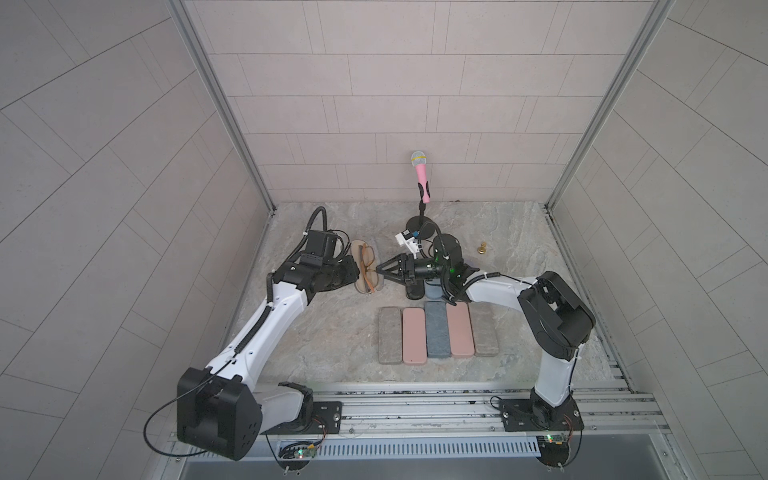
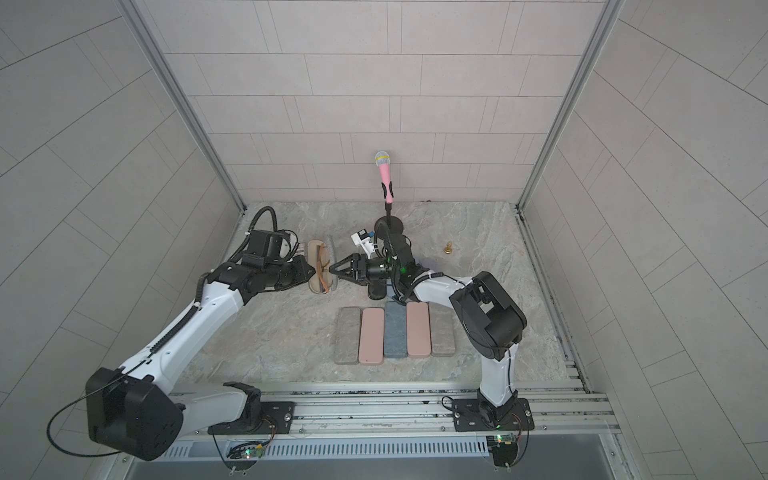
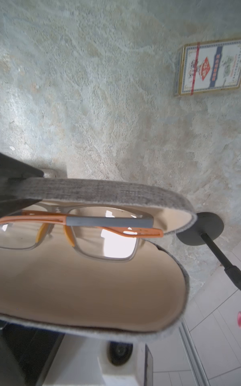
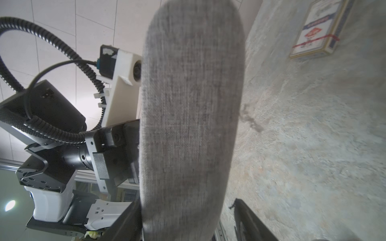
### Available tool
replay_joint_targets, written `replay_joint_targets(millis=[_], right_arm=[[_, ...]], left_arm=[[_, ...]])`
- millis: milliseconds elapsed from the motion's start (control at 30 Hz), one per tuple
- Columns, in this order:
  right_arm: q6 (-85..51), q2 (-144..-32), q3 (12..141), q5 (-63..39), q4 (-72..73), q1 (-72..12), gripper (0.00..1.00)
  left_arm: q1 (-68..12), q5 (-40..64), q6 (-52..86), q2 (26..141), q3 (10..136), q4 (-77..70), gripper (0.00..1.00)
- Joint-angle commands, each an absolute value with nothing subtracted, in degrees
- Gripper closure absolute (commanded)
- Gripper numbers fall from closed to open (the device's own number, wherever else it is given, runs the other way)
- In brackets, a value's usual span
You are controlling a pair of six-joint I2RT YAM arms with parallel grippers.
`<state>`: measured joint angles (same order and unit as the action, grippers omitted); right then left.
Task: Close the glasses case
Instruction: Adjust the glasses case.
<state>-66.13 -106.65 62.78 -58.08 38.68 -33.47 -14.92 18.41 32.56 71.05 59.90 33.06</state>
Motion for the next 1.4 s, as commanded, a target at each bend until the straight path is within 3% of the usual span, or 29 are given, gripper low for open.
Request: replay_joint_targets(millis=[0, 333, 900, 1367], right_arm=[[-62.86, -106.01, 62.75, -57.12, 31.82, -32.31, 0.28], [-56.04, -105.41, 65.27, -56.78, 20.7, -31.82, 0.27], [-39.42, -99.15, 67.0, -50.06, -3.98, -31.34, 0.27], [-36.39, -96.52, 65.16, -47.47, -7.17, -31.29, 0.26]], left_arm=[[-14.78, 17.51, 31.13, 69.7, 63.03, 32.65, 1.0], [-14.7, 12.67, 27.84, 72.61, 66.52, 38.22, 1.0], [-14.77, -0.33, 23.73, 88.5, 78.22, 54.74, 1.0], [-22.55, -23.33, 25.04, 99.12, 85.93, 66.18, 1.0]])
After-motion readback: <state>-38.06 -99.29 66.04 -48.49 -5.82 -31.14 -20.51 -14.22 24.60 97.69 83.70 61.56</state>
